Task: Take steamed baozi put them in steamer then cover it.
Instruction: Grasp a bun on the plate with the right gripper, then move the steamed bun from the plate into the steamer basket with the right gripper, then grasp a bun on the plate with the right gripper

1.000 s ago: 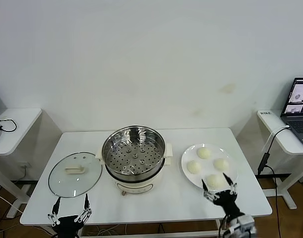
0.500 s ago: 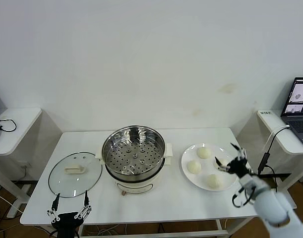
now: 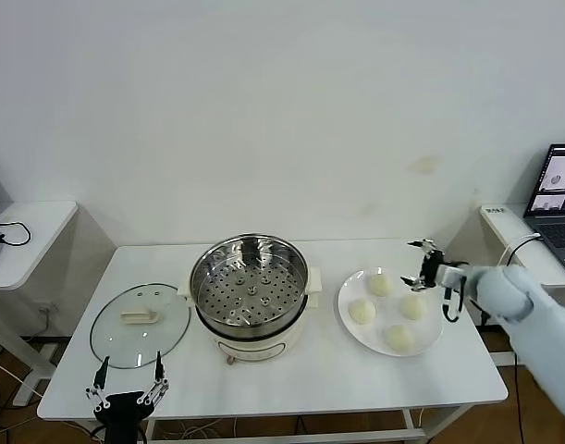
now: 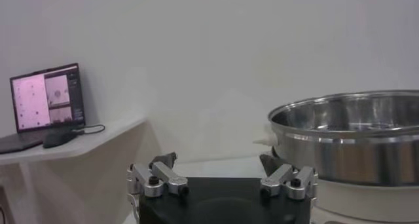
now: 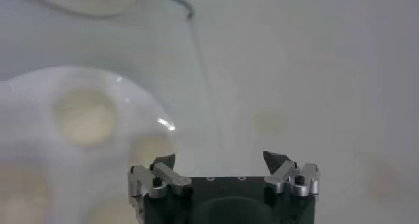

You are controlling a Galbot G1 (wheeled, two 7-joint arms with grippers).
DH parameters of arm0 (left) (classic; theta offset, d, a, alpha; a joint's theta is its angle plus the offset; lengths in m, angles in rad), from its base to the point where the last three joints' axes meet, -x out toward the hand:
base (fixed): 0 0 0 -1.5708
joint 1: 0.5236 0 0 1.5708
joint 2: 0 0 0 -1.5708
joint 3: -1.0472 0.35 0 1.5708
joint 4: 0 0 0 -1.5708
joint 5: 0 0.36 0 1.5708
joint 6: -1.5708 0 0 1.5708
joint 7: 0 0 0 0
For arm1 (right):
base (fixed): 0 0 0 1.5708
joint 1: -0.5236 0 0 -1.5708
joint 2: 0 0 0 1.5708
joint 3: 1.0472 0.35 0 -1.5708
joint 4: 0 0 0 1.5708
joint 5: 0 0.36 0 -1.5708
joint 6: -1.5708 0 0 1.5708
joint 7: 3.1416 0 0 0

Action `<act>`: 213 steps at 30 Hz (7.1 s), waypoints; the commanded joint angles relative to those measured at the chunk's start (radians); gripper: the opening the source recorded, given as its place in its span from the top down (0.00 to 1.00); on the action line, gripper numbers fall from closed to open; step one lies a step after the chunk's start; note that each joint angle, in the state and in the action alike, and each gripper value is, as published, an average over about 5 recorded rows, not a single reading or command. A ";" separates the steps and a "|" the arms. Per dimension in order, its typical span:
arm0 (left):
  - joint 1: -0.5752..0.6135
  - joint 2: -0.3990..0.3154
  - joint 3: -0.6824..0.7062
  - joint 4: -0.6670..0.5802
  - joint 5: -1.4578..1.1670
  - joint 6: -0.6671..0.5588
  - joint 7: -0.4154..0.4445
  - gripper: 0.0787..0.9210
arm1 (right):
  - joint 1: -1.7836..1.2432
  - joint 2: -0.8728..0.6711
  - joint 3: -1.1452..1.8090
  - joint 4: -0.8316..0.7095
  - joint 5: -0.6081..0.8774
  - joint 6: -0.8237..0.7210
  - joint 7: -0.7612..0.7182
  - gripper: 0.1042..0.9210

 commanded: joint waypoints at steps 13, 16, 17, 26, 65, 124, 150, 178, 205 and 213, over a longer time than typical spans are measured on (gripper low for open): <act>-0.026 0.004 -0.008 -0.003 -0.011 0.018 0.001 0.12 | 0.359 0.215 -0.419 -0.425 -0.064 0.061 -0.188 0.12; -0.025 0.003 -0.014 -0.007 -0.013 0.016 0.002 0.12 | 0.342 0.261 -0.404 -0.472 -0.094 0.082 -0.166 0.12; -0.024 0.002 -0.016 -0.008 -0.013 0.015 0.002 0.12 | 0.338 0.277 -0.398 -0.487 -0.105 0.089 -0.158 0.12; -0.016 -0.004 -0.023 -0.016 -0.008 0.007 0.003 0.12 | 0.335 0.384 -0.375 -0.597 -0.183 0.116 -0.125 0.12; -0.021 -0.002 -0.028 0.000 -0.009 0.004 -0.001 0.12 | 0.317 0.410 -0.354 -0.634 -0.174 0.068 -0.144 0.38; -0.082 0.038 -0.064 0.026 -0.079 0.013 0.002 0.12 | 0.774 0.805 -1.015 -0.468 0.095 0.470 -0.002 0.37; -0.113 0.039 -0.047 0.051 -0.076 0.015 0.002 0.12 | 0.697 0.840 -0.942 -0.608 -0.085 0.621 0.074 0.20; -0.101 0.082 -0.048 -0.018 -0.101 0.093 -0.004 0.12 | 0.941 0.088 -0.981 0.247 0.536 -0.310 -0.084 0.12; -0.092 0.087 -0.050 0.006 -0.078 0.103 0.000 0.12 | 0.440 0.075 -0.682 -0.026 0.183 -0.152 -0.213 0.12; -0.100 0.092 -0.061 0.020 -0.081 0.107 0.002 0.12 | 0.388 0.210 -0.658 -0.188 0.145 -0.129 -0.226 0.12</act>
